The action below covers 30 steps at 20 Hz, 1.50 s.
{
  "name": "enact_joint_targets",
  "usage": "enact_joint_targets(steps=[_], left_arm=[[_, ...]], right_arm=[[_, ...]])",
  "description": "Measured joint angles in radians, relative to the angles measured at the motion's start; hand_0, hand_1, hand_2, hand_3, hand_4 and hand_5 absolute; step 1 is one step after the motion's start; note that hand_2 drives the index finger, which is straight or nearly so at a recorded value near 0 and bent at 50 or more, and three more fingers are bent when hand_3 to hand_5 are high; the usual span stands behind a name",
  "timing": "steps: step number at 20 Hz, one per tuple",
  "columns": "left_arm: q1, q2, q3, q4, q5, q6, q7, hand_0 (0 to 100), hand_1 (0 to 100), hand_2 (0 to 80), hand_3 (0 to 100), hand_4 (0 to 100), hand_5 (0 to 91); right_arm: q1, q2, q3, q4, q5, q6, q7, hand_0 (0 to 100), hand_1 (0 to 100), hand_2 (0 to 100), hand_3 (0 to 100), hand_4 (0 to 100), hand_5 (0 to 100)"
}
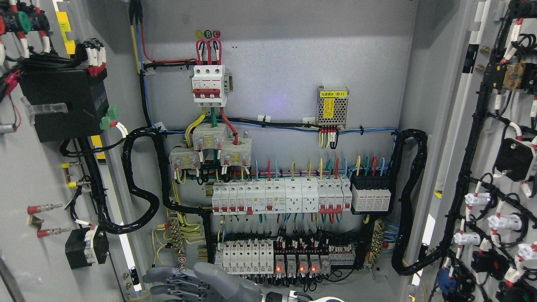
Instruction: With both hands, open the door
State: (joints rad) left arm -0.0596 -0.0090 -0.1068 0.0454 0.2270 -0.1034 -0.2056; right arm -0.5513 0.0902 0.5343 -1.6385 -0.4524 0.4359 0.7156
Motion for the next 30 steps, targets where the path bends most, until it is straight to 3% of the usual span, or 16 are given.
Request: enact_joint_targets(steps=[19,26,30], left_arm=[[0.000,0.007,0.000,0.001,0.000,0.000,0.000,0,0,0.0,0,0,0.0],[0.000,0.008,0.000,0.001,0.000,0.000,0.001,0,0,0.0,0,0,0.0],[0.000,0.008,0.000,0.001,0.000,0.000,0.001,0,0,0.0,0,0,0.0]], right_arm=[[-0.067,0.053,0.177,-0.007,0.030,-0.007,-0.036,22,1,0,0,0,0],[-0.076,0.059,0.204,-0.006,0.028,-0.003,-0.038,22,1,0,0,0,0],[-0.054,0.059,0.177,-0.005,0.028,-0.002,-0.041,22,1,0,0,0,0]])
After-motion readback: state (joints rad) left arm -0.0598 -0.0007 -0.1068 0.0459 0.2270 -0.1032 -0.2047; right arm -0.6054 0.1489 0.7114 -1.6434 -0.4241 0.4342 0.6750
